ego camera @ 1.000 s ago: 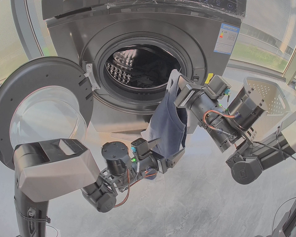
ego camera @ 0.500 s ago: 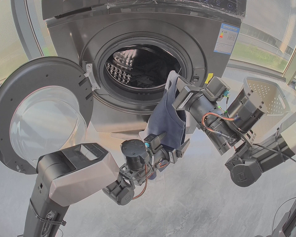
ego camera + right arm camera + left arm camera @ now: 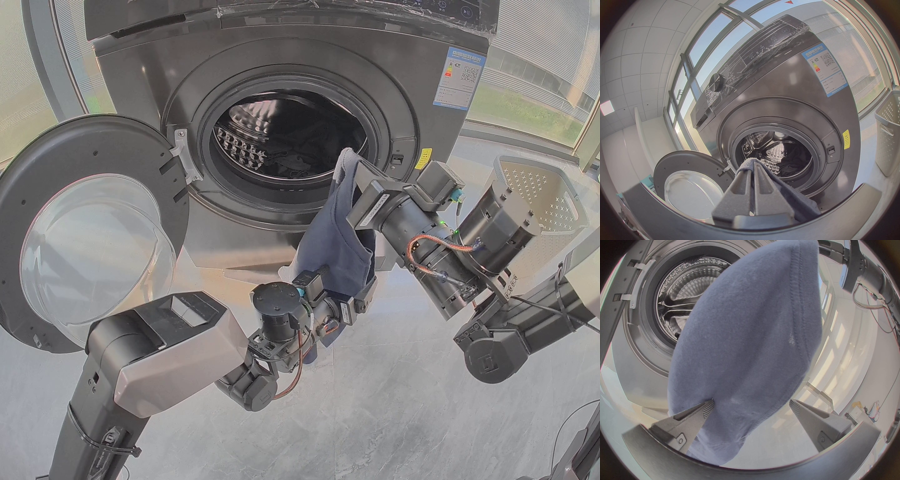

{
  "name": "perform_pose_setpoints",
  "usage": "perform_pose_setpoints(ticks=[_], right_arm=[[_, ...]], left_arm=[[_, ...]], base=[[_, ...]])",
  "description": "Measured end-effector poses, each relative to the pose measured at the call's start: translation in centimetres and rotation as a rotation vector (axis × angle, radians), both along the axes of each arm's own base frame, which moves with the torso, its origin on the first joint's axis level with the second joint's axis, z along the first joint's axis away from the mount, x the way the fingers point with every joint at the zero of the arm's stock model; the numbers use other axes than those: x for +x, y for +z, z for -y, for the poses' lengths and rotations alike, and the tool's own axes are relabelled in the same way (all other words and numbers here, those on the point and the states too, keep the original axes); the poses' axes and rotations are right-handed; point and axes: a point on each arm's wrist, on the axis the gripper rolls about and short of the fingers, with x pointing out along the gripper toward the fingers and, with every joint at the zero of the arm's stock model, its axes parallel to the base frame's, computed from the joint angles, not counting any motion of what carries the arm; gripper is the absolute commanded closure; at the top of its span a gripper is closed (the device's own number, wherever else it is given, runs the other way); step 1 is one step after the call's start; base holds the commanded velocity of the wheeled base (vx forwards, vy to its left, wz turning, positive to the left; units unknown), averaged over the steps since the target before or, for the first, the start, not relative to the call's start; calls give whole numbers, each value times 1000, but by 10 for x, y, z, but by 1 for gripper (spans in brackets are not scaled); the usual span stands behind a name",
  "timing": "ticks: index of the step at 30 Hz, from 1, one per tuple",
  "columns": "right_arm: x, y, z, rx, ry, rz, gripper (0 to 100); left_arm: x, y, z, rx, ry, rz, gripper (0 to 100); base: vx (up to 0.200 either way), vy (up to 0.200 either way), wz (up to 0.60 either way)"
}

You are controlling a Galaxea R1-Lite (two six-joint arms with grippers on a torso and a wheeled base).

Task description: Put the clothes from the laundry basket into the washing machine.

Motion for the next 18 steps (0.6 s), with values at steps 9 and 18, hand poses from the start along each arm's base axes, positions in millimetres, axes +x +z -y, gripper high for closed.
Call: perform_pose_setpoints(ticks=[9, 18], right_arm=[[1, -4, -2, -5, 3, -2, 100], [2, -5, -1, -6, 1, -4, 100]], left_arm=[[9, -2, 2, -2, 40, -3, 100], [12, 3, 2, -21, 50, 19, 100]], base=[[0, 0, 0], [0, 0, 0]])
